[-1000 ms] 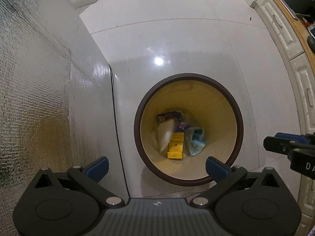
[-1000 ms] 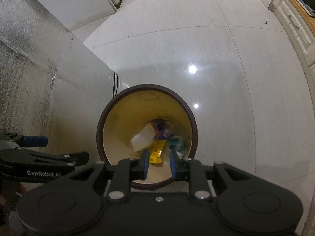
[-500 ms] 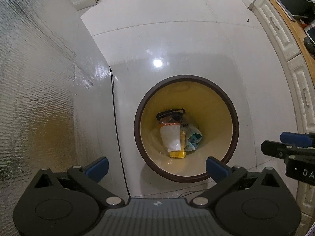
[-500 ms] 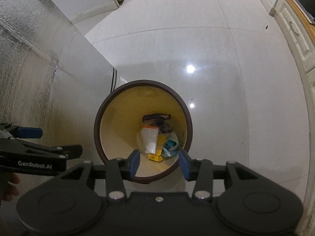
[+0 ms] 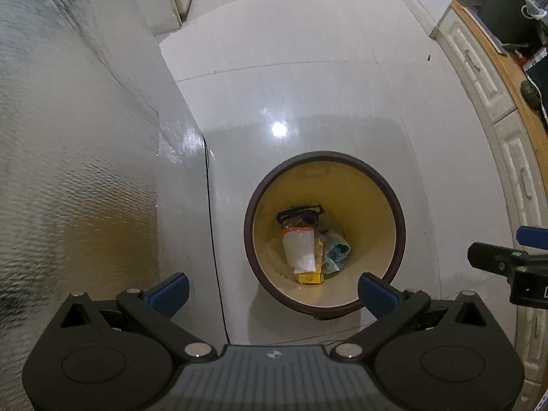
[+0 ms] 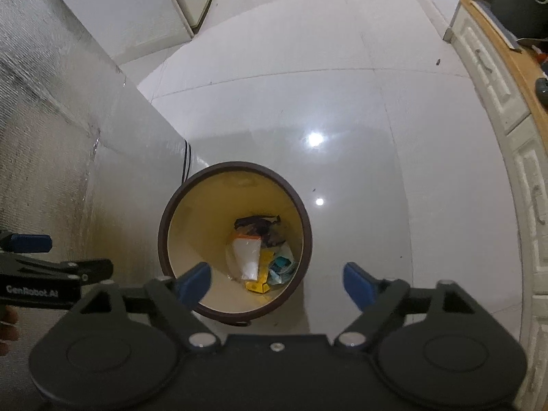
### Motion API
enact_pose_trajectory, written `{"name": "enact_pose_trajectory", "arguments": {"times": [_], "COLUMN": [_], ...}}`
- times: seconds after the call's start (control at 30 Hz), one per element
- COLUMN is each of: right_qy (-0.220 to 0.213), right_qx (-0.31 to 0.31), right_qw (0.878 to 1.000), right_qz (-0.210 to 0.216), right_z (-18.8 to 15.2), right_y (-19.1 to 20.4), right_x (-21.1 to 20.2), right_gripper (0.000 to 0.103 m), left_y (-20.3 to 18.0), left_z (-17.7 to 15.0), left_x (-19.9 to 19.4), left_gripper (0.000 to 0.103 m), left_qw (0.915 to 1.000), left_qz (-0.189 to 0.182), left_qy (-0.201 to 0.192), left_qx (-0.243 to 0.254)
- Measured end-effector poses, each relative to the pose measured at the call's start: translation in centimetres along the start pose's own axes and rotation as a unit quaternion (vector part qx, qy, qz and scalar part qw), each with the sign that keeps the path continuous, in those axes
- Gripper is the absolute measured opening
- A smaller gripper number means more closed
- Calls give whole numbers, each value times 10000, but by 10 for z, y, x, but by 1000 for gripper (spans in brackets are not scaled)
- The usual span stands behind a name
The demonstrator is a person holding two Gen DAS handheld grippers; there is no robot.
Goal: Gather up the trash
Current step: 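Move both open tools back toward the trash on the table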
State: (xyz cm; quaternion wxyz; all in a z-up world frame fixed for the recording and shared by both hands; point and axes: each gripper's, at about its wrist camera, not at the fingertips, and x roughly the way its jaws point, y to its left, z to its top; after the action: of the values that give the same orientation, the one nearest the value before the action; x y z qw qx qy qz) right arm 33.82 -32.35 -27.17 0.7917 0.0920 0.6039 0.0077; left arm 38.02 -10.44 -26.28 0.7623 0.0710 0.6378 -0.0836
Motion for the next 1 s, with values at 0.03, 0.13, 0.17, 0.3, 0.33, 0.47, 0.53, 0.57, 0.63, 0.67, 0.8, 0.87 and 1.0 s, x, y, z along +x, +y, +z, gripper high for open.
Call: {"name": "enact_pose_trajectory", "arguments": {"times": [0.03, 0.13, 0.17, 0.3, 0.33, 0.47, 0.53, 0.57, 0.63, 0.67, 0.8, 0.87, 1.0], "right_qy": [-45, -165, -183, -199, -227, -381, -478, -533, -648, -711, -1004, -1183, -1556], "right_qx": [8, 32, 32, -51, -79, -112, -86, -66, -8, 17, 69, 93, 100], "right_qw": [10000, 9999, 9998, 9998, 9997, 9991, 9987, 9984, 9977, 9973, 9946, 9926, 9874], "right_qz": [-15, -42, -55, -67, -102, -148, -177, -189, -173, -171, -241, -248, -276], "right_z": [-1, -4, -5, -10, -11, -15, -16, -17, -19, -21, -26, -28, -32], "right_y": [0, -1, -1, 2, 2, 2, 2, 1, 0, -1, -2, -3, -1], "right_x": [-3, -14, -17, -30, -33, -50, -59, -64, -73, -78, -99, -110, -132], "right_gripper": [92, 100, 101, 103, 103, 103, 103, 103, 103, 103, 103, 103, 103], "left_y": [1, 2, 2, 3, 3, 5, 6, 7, 8, 8, 8, 8, 5], "left_z": [-2, -6, -7, -13, -14, -19, -21, -23, -25, -25, -29, -31, -37], "left_x": [-4, -17, -21, -38, -41, -56, -64, -68, -77, -81, -100, -111, -134], "left_gripper": [103, 103, 103, 103, 103, 103, 103, 103, 103, 103, 103, 103, 103], "left_qw": [10000, 9999, 9998, 9995, 9993, 9986, 9981, 9978, 9969, 9965, 9939, 9921, 9870], "left_qz": [-1, 5, 5, 73, 92, 106, 102, 106, 113, 107, 68, 43, 12], "left_qy": [-33, -152, -187, -312, -343, -501, -588, -632, -749, -799, -1075, -1233, -1599], "left_qx": [-10, -25, -39, -81, -87, -130, -149, -160, -191, -205, -249, -245, -188]}}
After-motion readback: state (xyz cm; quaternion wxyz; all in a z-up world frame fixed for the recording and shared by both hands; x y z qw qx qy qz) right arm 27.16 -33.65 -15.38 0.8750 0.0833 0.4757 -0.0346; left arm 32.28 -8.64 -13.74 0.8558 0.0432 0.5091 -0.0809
